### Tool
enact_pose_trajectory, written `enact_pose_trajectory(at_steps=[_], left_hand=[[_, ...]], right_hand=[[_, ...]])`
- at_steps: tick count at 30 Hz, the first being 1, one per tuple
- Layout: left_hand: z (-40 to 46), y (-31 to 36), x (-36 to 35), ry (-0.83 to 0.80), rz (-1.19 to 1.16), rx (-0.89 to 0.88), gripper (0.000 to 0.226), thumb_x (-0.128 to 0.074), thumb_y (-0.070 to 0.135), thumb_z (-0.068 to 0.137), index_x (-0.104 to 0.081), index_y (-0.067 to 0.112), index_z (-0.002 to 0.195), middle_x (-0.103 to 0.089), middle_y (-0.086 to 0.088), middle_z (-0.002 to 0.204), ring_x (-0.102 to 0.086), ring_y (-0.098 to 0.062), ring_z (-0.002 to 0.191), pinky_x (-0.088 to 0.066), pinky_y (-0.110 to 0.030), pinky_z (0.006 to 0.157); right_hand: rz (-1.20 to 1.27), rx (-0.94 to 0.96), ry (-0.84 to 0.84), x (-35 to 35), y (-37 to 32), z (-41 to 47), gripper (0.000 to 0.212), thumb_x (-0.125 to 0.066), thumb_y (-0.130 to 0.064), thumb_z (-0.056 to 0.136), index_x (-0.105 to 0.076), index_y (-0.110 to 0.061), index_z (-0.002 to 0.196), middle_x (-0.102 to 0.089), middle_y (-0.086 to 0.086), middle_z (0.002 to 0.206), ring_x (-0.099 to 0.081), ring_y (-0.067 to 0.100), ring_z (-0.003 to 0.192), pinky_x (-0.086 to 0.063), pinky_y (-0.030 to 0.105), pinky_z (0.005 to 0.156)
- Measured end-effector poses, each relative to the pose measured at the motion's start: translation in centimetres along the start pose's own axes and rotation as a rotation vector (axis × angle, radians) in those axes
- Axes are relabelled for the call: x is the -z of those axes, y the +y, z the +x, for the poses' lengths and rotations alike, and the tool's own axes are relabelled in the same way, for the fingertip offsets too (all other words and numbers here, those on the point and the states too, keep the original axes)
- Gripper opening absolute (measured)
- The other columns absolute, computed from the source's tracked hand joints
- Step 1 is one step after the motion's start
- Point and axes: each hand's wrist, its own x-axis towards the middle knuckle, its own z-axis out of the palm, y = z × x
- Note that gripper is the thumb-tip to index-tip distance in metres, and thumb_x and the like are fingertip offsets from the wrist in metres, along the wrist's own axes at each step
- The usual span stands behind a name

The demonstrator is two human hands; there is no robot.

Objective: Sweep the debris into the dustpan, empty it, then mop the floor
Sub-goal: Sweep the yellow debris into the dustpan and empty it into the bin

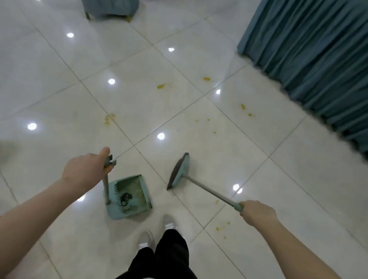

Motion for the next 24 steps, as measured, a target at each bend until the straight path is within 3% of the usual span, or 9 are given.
enact_pose_trajectory(at_steps=[5,13,20,24], left_hand=[[0.5,2.0,0.4,-0.022,-0.003,-0.104,0.033,-0.047,0.05,0.094,-0.037,0.019,0.101,-0.058,-0.004,0.079,-0.059,-0.027,0.065,-0.043,-0.03,0.048],[-0.7,4.3,0.0,0.022,-0.003,-0.206,0.026,-0.05,0.037,0.093,-0.037,0.02,0.107,-0.06,-0.005,0.081,-0.057,-0.028,0.064,-0.037,-0.029,0.045],[-1.4,3.8,1.3,0.083,-0.056,-0.231,0.028,-0.051,0.038,0.094,-0.037,0.018,0.108,-0.059,-0.005,0.08,-0.055,-0.024,0.061,-0.036,-0.03,0.045],[-0.1,3.1,2.3,0.115,-0.1,-0.217,0.027,-0.052,0.039,0.092,-0.035,0.019,0.101,-0.058,-0.003,0.075,-0.057,-0.026,0.06,-0.042,-0.031,0.047]], right_hand=[[0.07,-0.166,-0.087,-5.9,4.7,-6.3,0.03,-0.04,-0.031,0.1,-0.06,-0.032,0.122,-0.06,-0.005,0.1,-0.06,0.018,0.088,-0.049,0.03,0.081],[0.008,-0.302,-0.111,-10.8,8.2,-13.0,0.03,-0.041,-0.024,0.099,-0.062,-0.024,0.12,-0.057,-0.004,0.096,-0.065,0.017,0.1,-0.049,0.029,0.08],[-0.26,-0.298,0.018,-5.8,7.7,-13.4,0.034,-0.047,-0.017,0.097,-0.065,-0.023,0.125,-0.066,-0.003,0.123,-0.064,0.018,0.115,-0.053,0.031,0.091],[-0.227,-0.292,0.065,-1.2,7.7,-11.8,0.029,-0.05,-0.018,0.096,-0.066,-0.02,0.119,-0.067,-0.002,0.119,-0.066,0.02,0.11,-0.054,0.032,0.089]])
